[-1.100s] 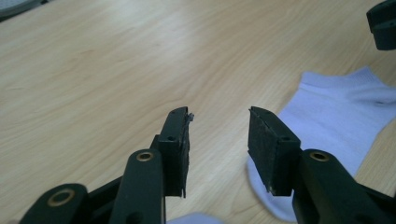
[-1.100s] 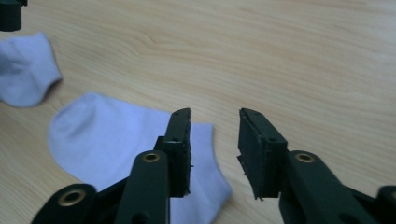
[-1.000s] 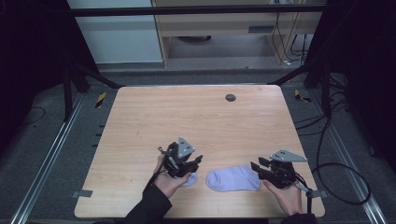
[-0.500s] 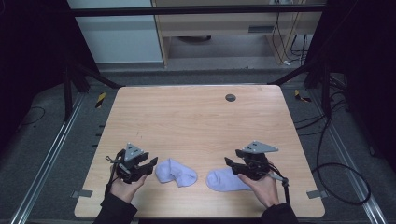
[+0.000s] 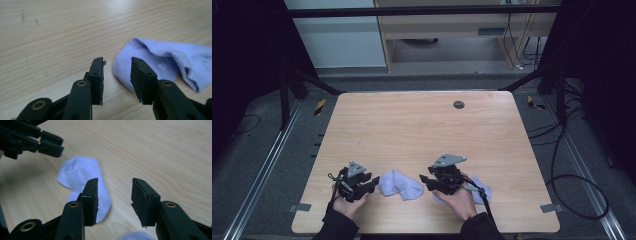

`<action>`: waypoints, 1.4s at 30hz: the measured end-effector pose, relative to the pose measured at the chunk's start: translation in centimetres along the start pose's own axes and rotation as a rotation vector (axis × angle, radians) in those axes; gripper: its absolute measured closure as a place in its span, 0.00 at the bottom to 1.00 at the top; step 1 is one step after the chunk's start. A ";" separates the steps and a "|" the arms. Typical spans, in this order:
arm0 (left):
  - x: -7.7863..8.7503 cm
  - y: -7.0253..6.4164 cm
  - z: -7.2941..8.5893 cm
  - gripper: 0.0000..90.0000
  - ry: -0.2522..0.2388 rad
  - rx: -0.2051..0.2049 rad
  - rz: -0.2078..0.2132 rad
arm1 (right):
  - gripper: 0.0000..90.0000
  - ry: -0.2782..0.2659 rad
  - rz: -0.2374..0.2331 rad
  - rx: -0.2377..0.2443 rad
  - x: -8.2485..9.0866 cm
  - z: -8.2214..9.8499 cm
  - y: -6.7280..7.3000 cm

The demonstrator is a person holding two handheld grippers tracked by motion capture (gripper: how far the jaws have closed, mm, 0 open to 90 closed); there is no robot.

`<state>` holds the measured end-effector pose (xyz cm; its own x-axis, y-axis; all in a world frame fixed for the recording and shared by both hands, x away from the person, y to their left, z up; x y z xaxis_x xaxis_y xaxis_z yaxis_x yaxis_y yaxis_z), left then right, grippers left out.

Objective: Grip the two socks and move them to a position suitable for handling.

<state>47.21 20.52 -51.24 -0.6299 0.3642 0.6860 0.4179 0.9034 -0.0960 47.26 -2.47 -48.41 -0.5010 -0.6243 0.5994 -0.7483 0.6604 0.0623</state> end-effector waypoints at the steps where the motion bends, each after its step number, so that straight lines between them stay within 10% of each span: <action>1: -0.2 -0.1 0.0 0.70 0.005 -0.003 0.001 | 0.64 0.008 -0.009 0.005 -0.4 0.1 0.5; 16: -2.2 -0.5 0.6 0.77 0.081 -0.039 -0.009 | 0.70 0.120 -0.068 0.074 -5.6 2.1 5.4; 28: -2.5 -0.8 0.8 0.92 0.107 -0.054 -0.003 | 0.92 0.148 -0.018 0.087 -6.4 2.6 5.6; 33: -2.5 -0.8 0.8 0.93 0.108 -0.050 0.009 | 0.93 0.134 -0.016 0.057 -6.1 2.1 5.3; 42: -2.4 -0.7 0.7 0.94 0.113 -0.057 0.013 | 0.93 0.048 -0.033 -0.143 -4.3 -0.4 1.6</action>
<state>47.97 19.15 -53.38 -0.5479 0.3447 0.7622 0.4635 0.8836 -0.0664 48.38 1.37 -50.57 -0.4532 -0.6282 0.6325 -0.6930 0.6945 0.1933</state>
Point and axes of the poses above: each handheld gripper's, and its own axes: x roughly backward along the jaws, z roughly out of its underside, y roughly to its left, the point moved 6 cm from there along -x, roughly forward along the jaws, and after that the axes turned 4 degrees about x, right-handed, at the moved point
